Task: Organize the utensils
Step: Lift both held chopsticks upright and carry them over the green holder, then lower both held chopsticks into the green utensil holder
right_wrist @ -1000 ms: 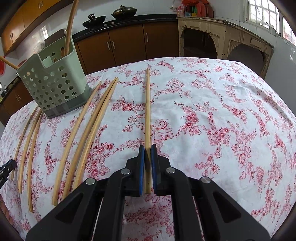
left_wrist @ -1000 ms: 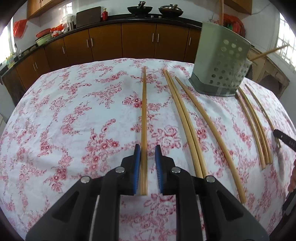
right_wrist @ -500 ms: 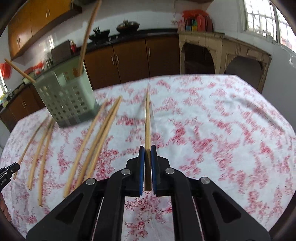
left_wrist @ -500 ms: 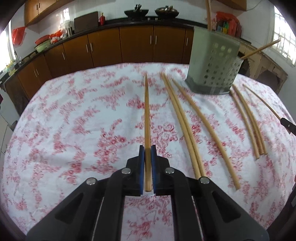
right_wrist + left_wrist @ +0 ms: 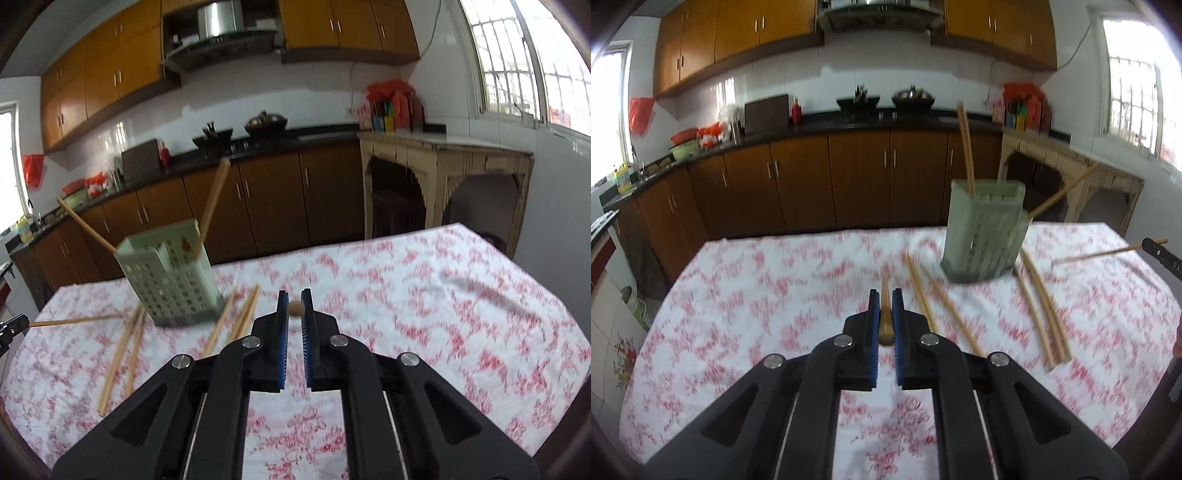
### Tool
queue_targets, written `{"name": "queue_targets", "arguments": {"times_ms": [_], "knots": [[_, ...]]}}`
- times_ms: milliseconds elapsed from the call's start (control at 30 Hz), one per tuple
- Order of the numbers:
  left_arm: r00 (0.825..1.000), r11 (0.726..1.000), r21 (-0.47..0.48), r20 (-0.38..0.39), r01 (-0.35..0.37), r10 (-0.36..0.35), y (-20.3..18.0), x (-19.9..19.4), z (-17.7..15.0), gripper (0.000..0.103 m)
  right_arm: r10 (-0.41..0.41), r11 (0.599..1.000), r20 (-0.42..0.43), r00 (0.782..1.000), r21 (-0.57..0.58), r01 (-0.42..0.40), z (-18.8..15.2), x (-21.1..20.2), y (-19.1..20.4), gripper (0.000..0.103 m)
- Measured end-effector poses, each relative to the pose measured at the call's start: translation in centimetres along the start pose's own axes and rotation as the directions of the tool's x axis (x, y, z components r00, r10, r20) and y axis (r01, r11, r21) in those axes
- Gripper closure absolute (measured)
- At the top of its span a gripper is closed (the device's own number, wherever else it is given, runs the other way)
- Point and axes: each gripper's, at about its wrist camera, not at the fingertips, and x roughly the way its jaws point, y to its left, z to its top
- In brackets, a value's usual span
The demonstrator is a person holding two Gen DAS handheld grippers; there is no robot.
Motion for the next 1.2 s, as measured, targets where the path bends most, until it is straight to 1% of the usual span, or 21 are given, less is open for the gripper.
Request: {"name": "queue_targets", "arguments": {"times_ms": [100, 200, 367, 467, 700, 800, 933, 1067, 1133, 1200], "knots": [[0.999, 1.000, -0.023, 0.045, 0.012, -0.011, 0.1, -1.1, 1.3, 0.095, 0.012, 1.000, 0.036, 0.999, 0.005, -0.012, 1.1, -0.8, 0.0, 0.096], [0.997, 0.999, -0.046, 0.070, 0.030, -0.027, 0.3, -1.8, 2.3, 0.095, 0.026, 1.000, 0.059, 0.998, 0.016, -0.027, 1.9, -1.3, 0.0, 0.096], [0.994, 0.998, -0.052, 0.103, 0.039, -0.034, 0.2, -2.6, 3.5, 0.095, 0.037, 0.999, 0.079, 0.996, 0.014, -0.038, 2.9, -1.8, 0.5, 0.096], [0.993, 0.998, -0.050, 0.116, 0.038, -0.032, 0.1, -2.9, 4.1, 0.095, 0.046, 0.999, 0.081, 0.996, 0.017, -0.047, 3.4, -1.9, 0.8, 0.096], [0.992, 0.997, -0.060, 0.120, 0.044, -0.036, 0.3, -3.1, 4.8, 0.095, 0.065, 0.997, 0.066, 0.996, 0.023, -0.067, 4.6, -1.9, 1.6, 0.096], [0.989, 0.996, -0.053, 0.135, 0.074, -0.066, 0.1, -4.0, 5.7, 0.095, 0.096, 0.995, 0.059, 0.994, 0.025, -0.098, 5.7, -2.5, 2.0, 0.096], [0.978, 0.990, -0.033, 0.159, 0.139, -0.132, -0.9, -5.6, 7.7, 0.095, 0.173, 0.984, 0.053, 0.983, 0.034, -0.175, 8.2, -3.9, 2.5, 0.096], [0.963, 0.980, -0.026, 0.191, 0.198, -0.189, -2.2, -6.7, 10.1, 0.095, 0.231, 0.972, 0.079, 0.970, 0.022, -0.234, 10.6, -5.3, 3.5, 0.096], [0.957, 0.978, -0.025, 0.214, 0.206, -0.196, -3.0, -6.9, 11.4, 0.095, 0.257, 0.966, 0.107, 0.960, 0.006, -0.259, 11.9, -5.8, 4.5, 0.096], [0.950, 0.977, -0.022, 0.236, 0.214, -0.203, -3.8, -7.1, 12.8, 0.095, 0.263, 0.965, 0.136, 0.955, -0.019, -0.263, 12.8, -6.1, 5.4, 0.096]]}}
